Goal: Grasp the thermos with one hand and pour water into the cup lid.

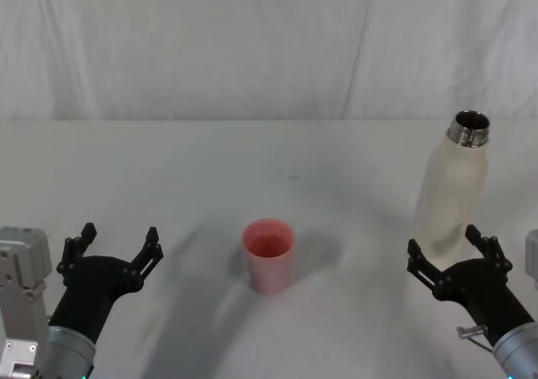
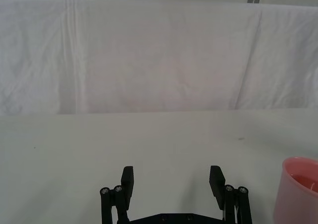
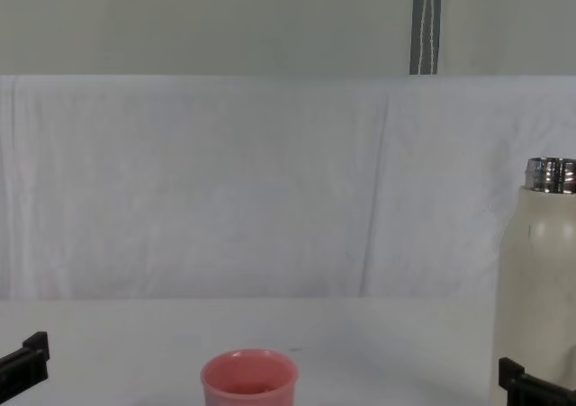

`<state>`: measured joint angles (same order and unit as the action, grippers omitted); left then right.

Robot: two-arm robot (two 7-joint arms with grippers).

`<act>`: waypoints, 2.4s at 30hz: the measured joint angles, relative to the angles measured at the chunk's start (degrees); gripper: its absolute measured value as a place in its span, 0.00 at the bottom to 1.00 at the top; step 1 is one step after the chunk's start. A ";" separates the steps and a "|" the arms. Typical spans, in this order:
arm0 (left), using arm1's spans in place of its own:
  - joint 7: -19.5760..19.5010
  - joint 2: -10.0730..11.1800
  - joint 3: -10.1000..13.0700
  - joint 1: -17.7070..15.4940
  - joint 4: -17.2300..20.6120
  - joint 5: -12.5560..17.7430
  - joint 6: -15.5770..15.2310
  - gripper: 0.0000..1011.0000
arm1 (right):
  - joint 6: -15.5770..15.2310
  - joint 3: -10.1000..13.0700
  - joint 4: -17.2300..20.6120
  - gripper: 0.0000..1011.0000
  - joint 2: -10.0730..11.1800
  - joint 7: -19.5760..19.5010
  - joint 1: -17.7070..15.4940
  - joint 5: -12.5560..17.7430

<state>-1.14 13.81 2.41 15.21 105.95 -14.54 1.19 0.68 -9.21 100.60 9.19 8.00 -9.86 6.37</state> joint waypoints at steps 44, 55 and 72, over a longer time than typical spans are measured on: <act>0.00 0.00 0.00 0.00 0.00 0.00 0.00 0.99 | 0.10 2.61 -7.47 0.99 0.11 2.90 6.26 7.83; 0.00 0.00 0.00 0.00 0.00 0.00 0.00 0.99 | 0.33 2.42 -10.11 0.99 -0.29 2.88 7.91 9.37; 0.00 0.00 0.00 0.00 0.00 0.00 0.00 0.99 | 0.65 1.79 -13.07 0.99 -0.44 2.82 10.11 10.20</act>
<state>-1.14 13.80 2.41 15.21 105.95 -14.54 1.19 1.33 -7.42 87.54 8.75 10.82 0.25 16.57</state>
